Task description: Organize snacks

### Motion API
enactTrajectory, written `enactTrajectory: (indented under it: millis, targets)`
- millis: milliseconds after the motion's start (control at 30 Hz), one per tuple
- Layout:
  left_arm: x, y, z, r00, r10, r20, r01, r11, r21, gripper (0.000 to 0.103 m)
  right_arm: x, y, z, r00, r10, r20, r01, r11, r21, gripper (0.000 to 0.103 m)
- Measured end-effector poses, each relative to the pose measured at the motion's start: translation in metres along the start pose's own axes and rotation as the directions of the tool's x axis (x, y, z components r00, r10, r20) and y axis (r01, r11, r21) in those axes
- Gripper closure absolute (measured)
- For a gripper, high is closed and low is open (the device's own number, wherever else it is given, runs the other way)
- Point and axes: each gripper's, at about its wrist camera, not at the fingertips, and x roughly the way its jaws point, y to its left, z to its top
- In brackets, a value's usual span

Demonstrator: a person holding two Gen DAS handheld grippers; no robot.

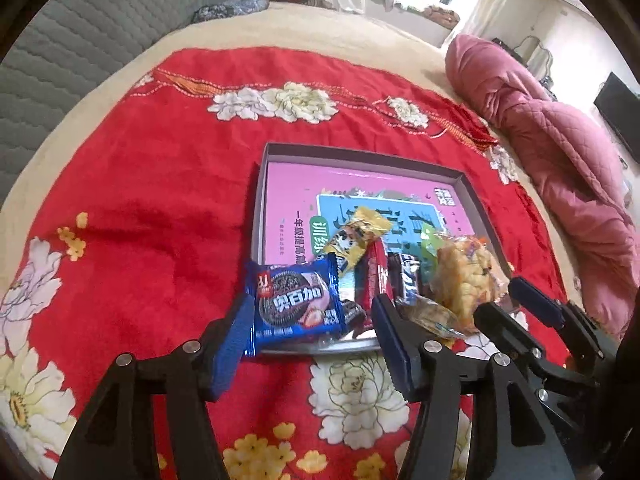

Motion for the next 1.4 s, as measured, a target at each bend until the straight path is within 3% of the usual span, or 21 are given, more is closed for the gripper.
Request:
enactTrajectory:
  millis: [300, 533, 833, 1400]
  targets:
    - [-0.023, 0.001, -0.033, 1.000, 0.009, 0.010, -0.008, 1.000, -0.003, 0.036, -0.024, -0.014, -0.032, 0.999, -0.032, -0.008, 0.032, 0.999, 0.013, 0.039]
    - [-0.034, -0.010, -0.064, 1.000, 0.018, -0.003, -0.018, 1.000, 0.016, 0.029, -0.045, -0.009, -0.057, 0.998, -0.057, -0.030, 0.057, 0.998, 0.015, 0.030]
    - [-0.036, -0.022, -0.082, 0.997, 0.076, -0.013, -0.075, 0.996, 0.040, 0.029, -0.076, -0.018, -0.073, 0.983, -0.182, 0.032, 0.179, 0.982, 0.062, 0.015]
    - [-0.035, -0.036, -0.091, 0.996, 0.091, -0.028, -0.088, 0.992, 0.096, 0.029, -0.081, -0.024, -0.082, 0.975, -0.223, 0.009, 0.221, 0.972, 0.084, 0.014]
